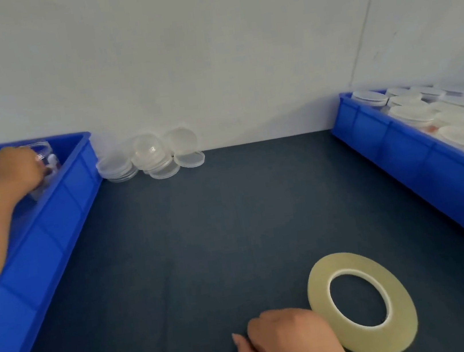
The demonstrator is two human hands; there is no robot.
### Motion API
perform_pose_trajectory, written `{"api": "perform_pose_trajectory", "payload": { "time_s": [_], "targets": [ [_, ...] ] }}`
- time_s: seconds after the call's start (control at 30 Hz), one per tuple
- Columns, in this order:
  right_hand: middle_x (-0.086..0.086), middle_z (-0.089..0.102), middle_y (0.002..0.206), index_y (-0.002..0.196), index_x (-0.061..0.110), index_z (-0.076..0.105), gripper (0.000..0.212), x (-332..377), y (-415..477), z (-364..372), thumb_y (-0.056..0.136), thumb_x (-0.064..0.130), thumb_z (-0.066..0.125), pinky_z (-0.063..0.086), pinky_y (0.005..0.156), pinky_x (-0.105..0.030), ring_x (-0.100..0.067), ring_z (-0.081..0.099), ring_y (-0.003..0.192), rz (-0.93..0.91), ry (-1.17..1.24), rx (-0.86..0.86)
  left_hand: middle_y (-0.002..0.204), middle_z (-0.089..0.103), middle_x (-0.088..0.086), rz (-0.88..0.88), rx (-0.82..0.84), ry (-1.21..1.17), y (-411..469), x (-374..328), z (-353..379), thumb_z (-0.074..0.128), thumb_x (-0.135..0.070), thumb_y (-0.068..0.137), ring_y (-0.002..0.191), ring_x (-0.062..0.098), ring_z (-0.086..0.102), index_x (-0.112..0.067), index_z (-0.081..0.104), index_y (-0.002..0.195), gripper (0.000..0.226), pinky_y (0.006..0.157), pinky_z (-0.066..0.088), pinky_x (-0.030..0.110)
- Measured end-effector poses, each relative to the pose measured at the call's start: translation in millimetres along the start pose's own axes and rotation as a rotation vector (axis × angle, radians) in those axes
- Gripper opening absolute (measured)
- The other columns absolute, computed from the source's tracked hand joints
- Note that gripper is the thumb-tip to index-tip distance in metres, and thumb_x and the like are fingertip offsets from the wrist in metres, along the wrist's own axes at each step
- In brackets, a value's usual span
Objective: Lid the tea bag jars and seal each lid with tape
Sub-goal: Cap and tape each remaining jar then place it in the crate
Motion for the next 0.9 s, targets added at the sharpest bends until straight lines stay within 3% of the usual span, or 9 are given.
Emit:
{"api": "perform_pose_trajectory", "payload": {
  "time_s": [0.17,0.27,0.43,0.53,0.57,0.63,0.7,0.8,0.9],
  "targets": [
    [0.009,0.038,0.045,0.058,0.023,0.025,0.05,0.0,-2.1,-3.7,0.083,0.056,0.052,0.023,0.035,-0.027,-0.01,0.023,0.039,-0.019,0.076,0.005,0.121,0.06,0.028,0.098,-0.282,-0.073,-29.5,-22.4,-77.9,0.073,-0.033,0.096,0.102,0.051,0.063,-0.009,0.076,0.102,0.025,0.09,0.053,0.056],
    [0.008,0.038,0.047,0.059,0.024,0.026,0.05,-0.3,-5.9,-5.5,0.088,0.053,0.053,0.027,0.036,-0.028,-0.01,0.034,0.036,-0.04,0.148,0.028,0.107,0.06,0.013,0.279,-0.396,-0.097,-56.1,-46.5,-136.5,0.077,-0.05,0.089,0.092,0.037,0.061,-0.02,0.069,0.092,0.032,0.077,0.051,0.049],
    [0.01,0.037,0.057,0.064,0.027,0.031,0.048,-2.8,-11.6,-11.1,0.096,0.054,0.055,0.036,0.045,-0.031,-0.013,0.042,0.049,0.052,0.353,0.099,0.088,0.066,-0.007,0.557,-0.153,-0.188,-142.8,-111.5,-194.4,0.074,-0.076,0.077,0.079,0.013,0.059,-0.031,0.066,0.079,0.046,0.066,0.041,0.034],
    [0.021,0.052,0.088,0.093,0.034,0.054,0.03,-6.8,-15.2,-14.0,0.095,0.064,0.058,0.045,0.068,-0.022,-0.006,0.054,0.078,0.182,0.517,0.083,0.08,0.066,-0.013,0.622,0.025,-0.361,-224.1,-148.7,-175.3,0.069,-0.089,0.061,0.076,0.002,0.061,-0.031,0.067,0.074,0.059,0.066,0.048,0.03],
    [0.024,0.054,0.106,0.113,0.032,0.058,0.042,-7.6,-15.9,-16.7,0.092,0.068,0.061,0.046,0.079,-0.018,0.0,0.056,0.093,0.235,0.565,0.059,0.079,0.065,-0.013,0.67,0.053,-0.403,-252.5,-160.3,-158.9,0.065,-0.089,0.06,0.075,0.001,0.06,-0.031,0.065,0.072,0.059,0.067,0.047,0.03],
    [0.022,0.049,0.138,0.15,0.025,0.043,0.087,-10.4,-15.1,-20.6,0.083,0.075,0.063,0.044,0.099,-0.013,0.007,0.051,0.122,0.33,0.667,0.02,0.085,0.06,-0.016,0.786,0.117,-0.449,-306.5,-178.9,-121.5,0.063,-0.085,0.067,0.077,0.002,0.059,-0.035,0.062,0.074,0.051,0.067,0.043,0.027],
    [0.024,0.041,0.151,0.164,0.029,0.023,0.109,-11.5,-14.9,-27.3,0.077,0.079,0.066,0.039,0.105,-0.006,0.009,0.044,0.134,0.376,0.762,0.055,0.095,0.056,-0.021,0.847,0.158,-0.508,-346.9,-186.9,-88.7,0.071,-0.076,0.076,0.081,0.003,0.058,-0.038,0.06,0.076,0.039,0.065,0.039,0.021],
    [0.022,0.049,0.153,0.164,0.035,0.02,0.107,-14.2,-12.2,-27.8,0.081,0.069,0.079,0.051,0.106,-0.02,0.001,0.054,0.134,0.358,0.82,0.09,0.093,0.055,-0.018,0.885,0.07,-0.588,-375.9,-189.2,-58.4,0.078,-0.063,0.081,0.078,0.008,0.057,-0.035,0.062,0.078,0.033,0.062,0.037,0.016],
    [0.016,0.053,0.146,0.164,0.033,0.021,0.104,-13.0,-12.3,-24.9,0.084,0.06,0.081,0.059,0.094,-0.028,-0.004,0.062,0.119,0.377,0.74,0.077,0.092,0.057,-0.018,0.957,-0.02,-0.619,-387.4,-187.5,-54.1,0.073,-0.064,0.085,0.074,0.01,0.057,-0.037,0.067,0.089,0.027,0.063,0.043,0.019]
  ]
}}
Point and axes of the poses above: each hand's wrist, its own y-axis towards the middle knuckle, its own z-axis out of the palm, x = y × z, the point moved 2 cm from there along y, towards the middle knuckle
